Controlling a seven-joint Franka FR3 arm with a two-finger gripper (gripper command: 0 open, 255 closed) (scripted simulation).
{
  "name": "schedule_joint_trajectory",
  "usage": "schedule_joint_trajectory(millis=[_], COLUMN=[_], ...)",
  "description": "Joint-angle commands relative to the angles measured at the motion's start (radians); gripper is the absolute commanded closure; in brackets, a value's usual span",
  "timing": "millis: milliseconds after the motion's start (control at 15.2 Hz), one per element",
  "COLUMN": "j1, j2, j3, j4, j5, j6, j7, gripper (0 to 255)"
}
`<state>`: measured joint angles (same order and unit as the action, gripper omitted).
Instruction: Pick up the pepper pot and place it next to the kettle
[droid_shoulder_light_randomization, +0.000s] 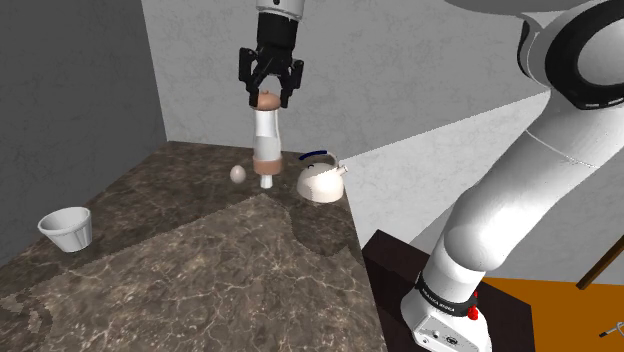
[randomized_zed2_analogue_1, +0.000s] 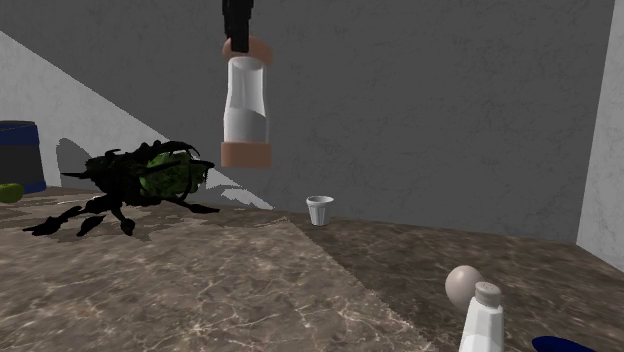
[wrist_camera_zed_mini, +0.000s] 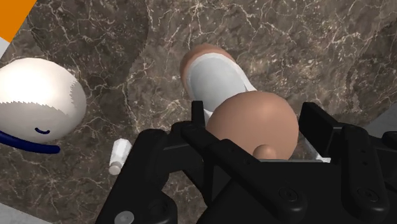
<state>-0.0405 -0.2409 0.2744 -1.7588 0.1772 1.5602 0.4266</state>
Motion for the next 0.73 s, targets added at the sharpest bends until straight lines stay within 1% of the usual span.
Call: schedule_joint_trajectory(millis=[0, 330, 660], j1=[-0.016, -0.043, -0.071], j2=[-0.064, -0.194, -0.301], j3=[-0.039, -0.122, -0.209], j4=[-0.058, -0.176, -0.263], j5=[0.009, 0.005, -0.024], j6=[-0.013, -0.042, -0.079], j7=[-0.057, -0.167, -0.275], gripper=[255, 255, 255])
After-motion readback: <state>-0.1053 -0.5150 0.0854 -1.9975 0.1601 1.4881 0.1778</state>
